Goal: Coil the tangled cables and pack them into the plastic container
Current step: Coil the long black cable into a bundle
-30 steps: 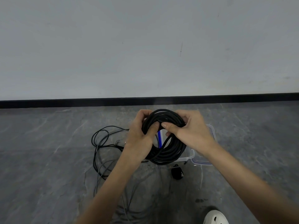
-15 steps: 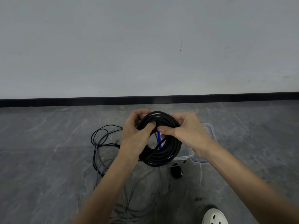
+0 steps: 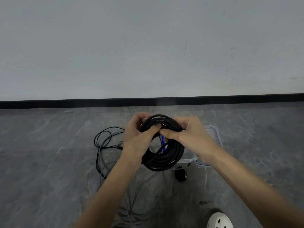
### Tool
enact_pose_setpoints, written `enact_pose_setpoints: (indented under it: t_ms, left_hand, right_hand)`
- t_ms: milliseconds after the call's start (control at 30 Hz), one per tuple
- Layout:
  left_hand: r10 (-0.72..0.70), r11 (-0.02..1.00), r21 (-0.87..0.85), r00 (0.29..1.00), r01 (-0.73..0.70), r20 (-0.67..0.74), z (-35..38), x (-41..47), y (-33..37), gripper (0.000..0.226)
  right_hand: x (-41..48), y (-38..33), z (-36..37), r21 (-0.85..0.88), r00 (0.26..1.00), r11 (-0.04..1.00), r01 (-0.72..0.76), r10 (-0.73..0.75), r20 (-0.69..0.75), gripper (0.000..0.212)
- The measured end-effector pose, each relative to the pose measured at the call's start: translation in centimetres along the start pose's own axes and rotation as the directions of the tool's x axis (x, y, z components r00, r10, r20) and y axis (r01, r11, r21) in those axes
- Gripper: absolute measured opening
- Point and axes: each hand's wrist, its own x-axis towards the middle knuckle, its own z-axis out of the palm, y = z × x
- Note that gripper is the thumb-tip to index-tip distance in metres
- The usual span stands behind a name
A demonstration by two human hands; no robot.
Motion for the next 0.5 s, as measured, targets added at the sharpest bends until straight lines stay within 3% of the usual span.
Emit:
enact_pose_setpoints:
  t_ms: [133,233,500]
  left_hand:
    - [-0.051,0.997,-0.054,0.998,0.050,-0.022,-0.4,0.3,-0.2,0.027]
    - [-0.012,1.000,-0.012,0.999,0.011,-0.039,-0.3,0.3,-0.3,0.028]
    - [0.217,0.926,0.330,0.974,-0.183,-0.070,0.1,-0.4,-0.5,0.033]
  right_hand:
    - [-0.1,0.1,0.0,0.016,0.994,0.999,-0.028,0.026,0.102,0.014]
    - [-0.2,0.1,0.1,-0.030,0.998,0.999,0.029,-0.027,0.053,0.015]
    - [0.2,1.1,1.2,-0.313,0.972,0.933,0.176,-0.216,-0.098,0.010]
